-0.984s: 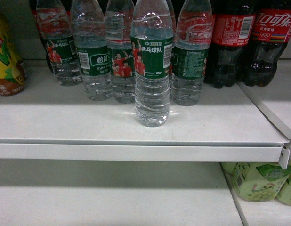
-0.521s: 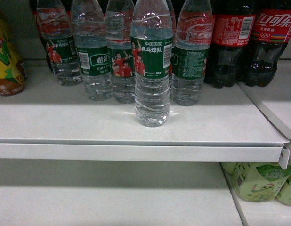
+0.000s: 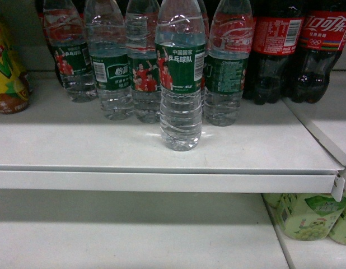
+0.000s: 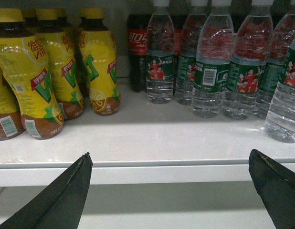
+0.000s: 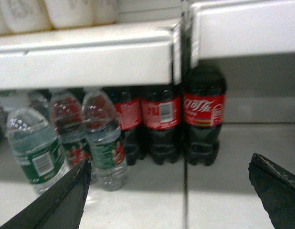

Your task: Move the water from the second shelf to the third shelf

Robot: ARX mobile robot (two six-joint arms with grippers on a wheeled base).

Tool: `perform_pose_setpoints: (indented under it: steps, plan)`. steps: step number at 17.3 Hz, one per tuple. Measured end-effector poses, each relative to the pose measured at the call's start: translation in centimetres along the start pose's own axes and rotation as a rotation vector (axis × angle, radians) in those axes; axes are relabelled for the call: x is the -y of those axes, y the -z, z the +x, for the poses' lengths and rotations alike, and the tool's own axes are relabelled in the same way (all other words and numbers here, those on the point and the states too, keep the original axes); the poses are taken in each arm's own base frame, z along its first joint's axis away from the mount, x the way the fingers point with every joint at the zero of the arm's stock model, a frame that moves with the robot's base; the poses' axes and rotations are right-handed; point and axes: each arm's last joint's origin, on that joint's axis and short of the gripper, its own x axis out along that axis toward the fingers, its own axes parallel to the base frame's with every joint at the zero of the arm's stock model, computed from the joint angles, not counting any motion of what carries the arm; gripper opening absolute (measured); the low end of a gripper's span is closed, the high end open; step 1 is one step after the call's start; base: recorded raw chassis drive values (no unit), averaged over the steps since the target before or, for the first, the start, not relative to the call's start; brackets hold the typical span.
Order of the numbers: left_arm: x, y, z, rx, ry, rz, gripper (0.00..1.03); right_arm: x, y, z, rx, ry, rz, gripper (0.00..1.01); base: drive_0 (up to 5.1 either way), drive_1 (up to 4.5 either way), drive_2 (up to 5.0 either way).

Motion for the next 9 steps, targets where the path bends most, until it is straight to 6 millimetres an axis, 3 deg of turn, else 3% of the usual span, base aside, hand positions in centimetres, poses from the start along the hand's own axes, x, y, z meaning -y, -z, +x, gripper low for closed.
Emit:
perform_pose_setpoints:
  steps: [3, 9]
  plan:
    - [0.0, 0.0, 0.0, 0.0, 0.0, 0.0, 0.98, -3.1, 2.9, 2.3, -0.109, -0.147, -0.03, 0.98, 0.0, 0.0, 0.0]
    - [0.0, 0.0, 0.0, 0.0, 0.0, 0.0, 0.98, -5.5, 5.6, 3.7, -0.181, -0.239, -0.048, 0.98, 0.0, 0.0, 0.0]
